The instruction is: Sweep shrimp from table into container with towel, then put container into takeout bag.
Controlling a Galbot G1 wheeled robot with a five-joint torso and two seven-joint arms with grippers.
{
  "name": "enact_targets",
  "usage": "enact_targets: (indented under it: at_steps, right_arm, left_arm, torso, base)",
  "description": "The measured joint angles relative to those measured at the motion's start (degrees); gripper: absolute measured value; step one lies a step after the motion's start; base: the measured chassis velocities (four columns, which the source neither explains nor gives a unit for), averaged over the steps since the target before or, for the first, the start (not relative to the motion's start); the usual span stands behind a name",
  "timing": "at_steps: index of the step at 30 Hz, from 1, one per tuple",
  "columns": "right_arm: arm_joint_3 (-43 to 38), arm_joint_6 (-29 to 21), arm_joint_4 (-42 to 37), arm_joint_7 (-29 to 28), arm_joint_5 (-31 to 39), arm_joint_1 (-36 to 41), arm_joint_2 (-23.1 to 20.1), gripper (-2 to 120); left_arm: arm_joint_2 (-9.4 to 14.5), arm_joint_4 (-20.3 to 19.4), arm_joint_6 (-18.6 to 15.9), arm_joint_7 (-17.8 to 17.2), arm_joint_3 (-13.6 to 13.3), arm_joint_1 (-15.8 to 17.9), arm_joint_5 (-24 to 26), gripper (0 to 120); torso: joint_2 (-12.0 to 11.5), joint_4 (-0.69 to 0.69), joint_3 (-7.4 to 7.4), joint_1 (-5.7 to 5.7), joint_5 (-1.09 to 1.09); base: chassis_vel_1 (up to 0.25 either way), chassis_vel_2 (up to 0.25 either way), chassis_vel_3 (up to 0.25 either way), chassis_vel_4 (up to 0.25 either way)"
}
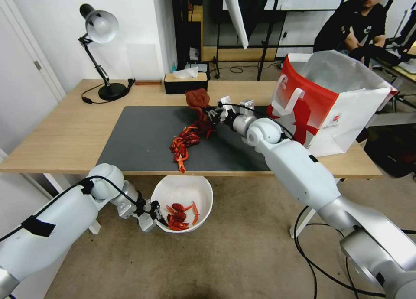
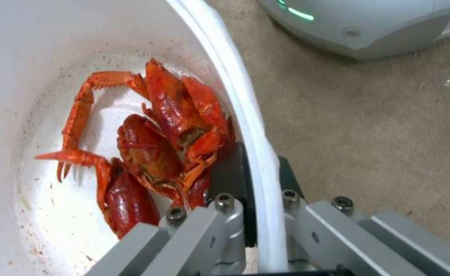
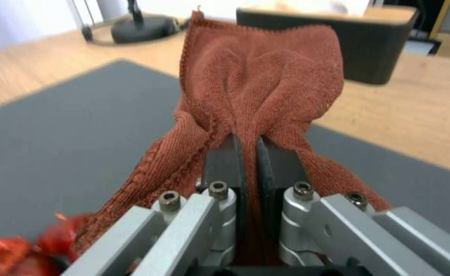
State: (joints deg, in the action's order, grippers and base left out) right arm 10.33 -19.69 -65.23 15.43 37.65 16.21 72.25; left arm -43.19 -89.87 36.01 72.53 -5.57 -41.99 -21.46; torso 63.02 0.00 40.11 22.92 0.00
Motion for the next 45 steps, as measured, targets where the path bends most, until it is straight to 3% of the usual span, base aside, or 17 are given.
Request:
enact_targets:
  at_steps: [6,18,45]
  right_arm:
    - [-0.8,1.5,6.01,6.81,-4.2,-1.57,1.61,4]
    - [-1.49,4.92,11.61,16.55,-11.65,-4.29,0.12,4]
    - [1.27,4.35,5.08,19.39,-8.1,0.84,-2.44,4]
  left_arm:
    - [0.46,-0.56,0.12,-0.07,1.04,-1.31,-0.05,0]
    - [0.36,-0.82,0.25,-0.3,1.73,-2.27,-0.18,0]
    - [-0.36,0.51,0.47,-0.31,0.83,-0.7,-0.34,0]
  torso:
    - [0.0,0.01,0.0,0.0,0.01]
    - [0.0,-0.01,0.0,0.0,0.0]
    - [0.0,-0.01,-0.01,-0.02,0.0]
  base:
    - [0.0,0.0,0.0,0.0]
    - [0.0,0.0,0.0,0.0]
    - [0.0,0.0,0.0,0.0]
